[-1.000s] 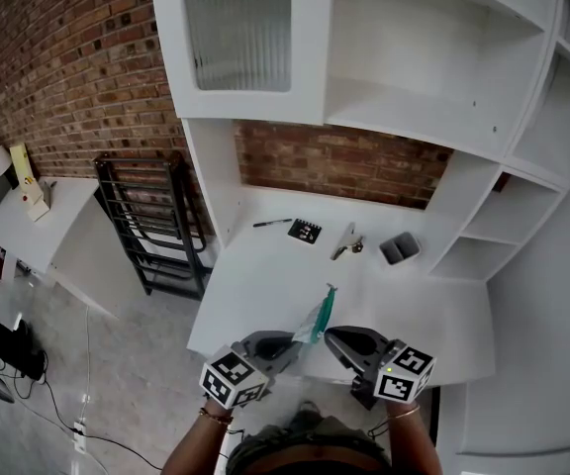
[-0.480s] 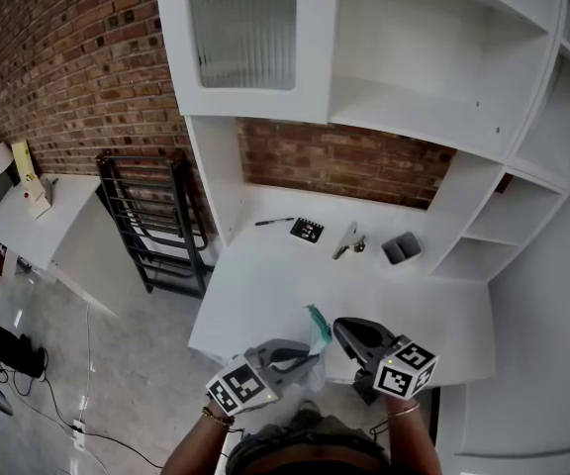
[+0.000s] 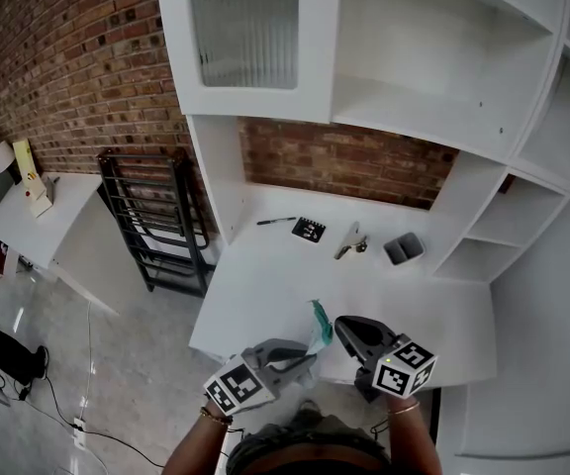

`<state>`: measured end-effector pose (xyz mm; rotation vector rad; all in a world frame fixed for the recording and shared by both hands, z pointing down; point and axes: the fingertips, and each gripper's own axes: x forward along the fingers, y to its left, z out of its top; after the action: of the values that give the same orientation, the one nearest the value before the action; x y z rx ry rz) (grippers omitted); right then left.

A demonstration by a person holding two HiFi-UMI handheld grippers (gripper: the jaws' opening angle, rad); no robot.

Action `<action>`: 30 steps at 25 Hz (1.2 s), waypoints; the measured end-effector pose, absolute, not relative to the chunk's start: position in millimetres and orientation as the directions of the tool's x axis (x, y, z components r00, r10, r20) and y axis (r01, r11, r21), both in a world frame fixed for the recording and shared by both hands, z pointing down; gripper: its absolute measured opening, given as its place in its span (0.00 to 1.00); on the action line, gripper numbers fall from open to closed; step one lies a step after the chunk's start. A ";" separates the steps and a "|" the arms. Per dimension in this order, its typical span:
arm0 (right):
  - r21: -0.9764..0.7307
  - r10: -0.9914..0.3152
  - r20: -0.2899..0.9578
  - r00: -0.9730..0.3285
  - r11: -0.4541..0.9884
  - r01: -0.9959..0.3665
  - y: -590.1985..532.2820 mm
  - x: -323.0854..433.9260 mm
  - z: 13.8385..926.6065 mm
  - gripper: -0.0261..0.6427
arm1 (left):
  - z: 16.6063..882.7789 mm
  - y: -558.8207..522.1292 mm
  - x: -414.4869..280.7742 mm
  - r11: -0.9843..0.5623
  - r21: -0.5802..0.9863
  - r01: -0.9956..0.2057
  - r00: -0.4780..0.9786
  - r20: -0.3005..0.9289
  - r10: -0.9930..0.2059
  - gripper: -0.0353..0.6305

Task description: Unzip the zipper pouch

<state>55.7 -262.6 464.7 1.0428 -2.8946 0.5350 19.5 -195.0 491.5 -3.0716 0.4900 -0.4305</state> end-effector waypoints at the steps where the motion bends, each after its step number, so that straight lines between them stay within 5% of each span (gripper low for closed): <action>1: -0.310 -0.622 0.136 -0.771 0.713 -0.629 -264.4 56.8 465.5 0.05 | 490.4 -194.6 19.3 -0.952 -0.043 -0.303 0.915 0.265 -0.303 0.07; 30: -0.246 -0.664 0.198 -0.721 0.679 -0.692 -289.9 86.4 477.2 0.05 | 495.5 -201.3 5.3 -0.941 0.010 -0.337 0.908 0.266 -0.323 0.07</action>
<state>86.4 -289.9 477.2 1.1307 -2.7927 0.4674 5.3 -201.3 495.5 -3.1228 0.5407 -0.4210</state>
